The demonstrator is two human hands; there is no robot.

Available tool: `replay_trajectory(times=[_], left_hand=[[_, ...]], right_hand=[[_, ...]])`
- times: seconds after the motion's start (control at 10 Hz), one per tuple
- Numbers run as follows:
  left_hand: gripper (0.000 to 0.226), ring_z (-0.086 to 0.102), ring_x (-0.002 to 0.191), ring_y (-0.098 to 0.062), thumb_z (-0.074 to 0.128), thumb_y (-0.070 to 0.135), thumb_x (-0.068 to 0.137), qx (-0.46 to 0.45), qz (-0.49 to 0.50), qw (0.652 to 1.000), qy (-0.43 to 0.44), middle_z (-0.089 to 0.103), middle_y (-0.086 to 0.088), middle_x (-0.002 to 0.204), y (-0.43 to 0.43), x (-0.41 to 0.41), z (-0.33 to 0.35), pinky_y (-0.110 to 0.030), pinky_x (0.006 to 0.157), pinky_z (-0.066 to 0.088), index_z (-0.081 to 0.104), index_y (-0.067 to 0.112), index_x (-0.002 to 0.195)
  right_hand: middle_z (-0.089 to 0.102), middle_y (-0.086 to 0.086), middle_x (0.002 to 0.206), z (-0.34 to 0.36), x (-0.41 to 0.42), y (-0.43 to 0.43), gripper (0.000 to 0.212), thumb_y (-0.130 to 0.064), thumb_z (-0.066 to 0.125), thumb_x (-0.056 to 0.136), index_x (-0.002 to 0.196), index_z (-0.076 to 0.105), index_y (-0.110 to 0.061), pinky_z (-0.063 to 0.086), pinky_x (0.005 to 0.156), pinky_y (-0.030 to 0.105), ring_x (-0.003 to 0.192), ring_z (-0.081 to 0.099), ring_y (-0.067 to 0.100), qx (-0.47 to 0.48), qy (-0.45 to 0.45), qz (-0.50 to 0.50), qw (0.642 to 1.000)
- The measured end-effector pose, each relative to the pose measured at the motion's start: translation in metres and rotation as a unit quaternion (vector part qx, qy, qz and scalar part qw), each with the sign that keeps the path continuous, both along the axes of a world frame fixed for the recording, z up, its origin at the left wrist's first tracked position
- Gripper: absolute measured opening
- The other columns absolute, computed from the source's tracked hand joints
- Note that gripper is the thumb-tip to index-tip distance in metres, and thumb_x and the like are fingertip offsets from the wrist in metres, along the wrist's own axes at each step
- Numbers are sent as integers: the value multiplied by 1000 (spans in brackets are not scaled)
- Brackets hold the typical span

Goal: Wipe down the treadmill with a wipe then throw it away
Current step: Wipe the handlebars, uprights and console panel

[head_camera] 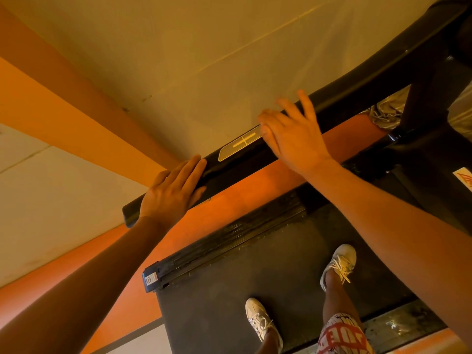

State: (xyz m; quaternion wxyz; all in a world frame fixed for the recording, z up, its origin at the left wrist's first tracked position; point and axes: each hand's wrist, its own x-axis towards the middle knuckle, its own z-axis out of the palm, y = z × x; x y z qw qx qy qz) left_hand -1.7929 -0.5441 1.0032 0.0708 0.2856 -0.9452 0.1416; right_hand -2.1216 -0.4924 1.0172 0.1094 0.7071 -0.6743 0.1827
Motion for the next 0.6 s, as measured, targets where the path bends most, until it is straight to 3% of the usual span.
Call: replay_trajectory(times=[0.1, 0.2, 0.3, 0.5, 0.6], left_hand=[[58, 60, 125, -36, 44, 39, 108, 1, -2, 1000, 0, 47, -14, 155, -1, 0, 0, -43, 89, 51, 33, 10, 157], [57, 61, 125, -37, 42, 38, 108, 1, -6, 1000, 0, 48, -15, 154, -1, -1, 1, -43, 88, 52, 33, 9, 156], [57, 62, 123, -38, 43, 37, 108, -1, -8, 1000, 5, 50, -16, 152, -1, -1, 2, -44, 88, 54, 34, 8, 155], [59, 60, 126, -37, 46, 38, 106, 9, -4, 1000, 6, 48, -15, 154, 0, -1, 2, -44, 91, 51, 32, 10, 156], [60, 60, 125, -38, 47, 37, 106, 6, -3, 1000, 2, 49, -16, 153, 1, -1, 3, -45, 90, 50, 31, 10, 156]], right_hand=[[66, 5, 134, 4, 0, 6, 45, -34, 28, 112, 128, 66, -16, 17, 123, 60, 142, 45, 30, -7, -46, -61, 997], [64, 5, 137, -2, 22, 8, 43, -33, 33, 109, 128, 67, -16, 17, 120, 66, 143, 45, 29, -6, -40, -44, 998], [66, 5, 135, 0, 13, 5, 44, -35, 30, 110, 129, 66, -17, 15, 122, 63, 143, 45, 30, 13, -18, -5, 1000], [68, 5, 131, 5, 14, 4, 44, -33, 31, 110, 124, 69, -15, 14, 122, 63, 143, 45, 29, -2, -59, -84, 995], [65, 5, 137, -3, 31, 9, 41, -33, 36, 108, 129, 67, -17, 15, 121, 66, 144, 44, 29, 10, -37, -29, 999]])
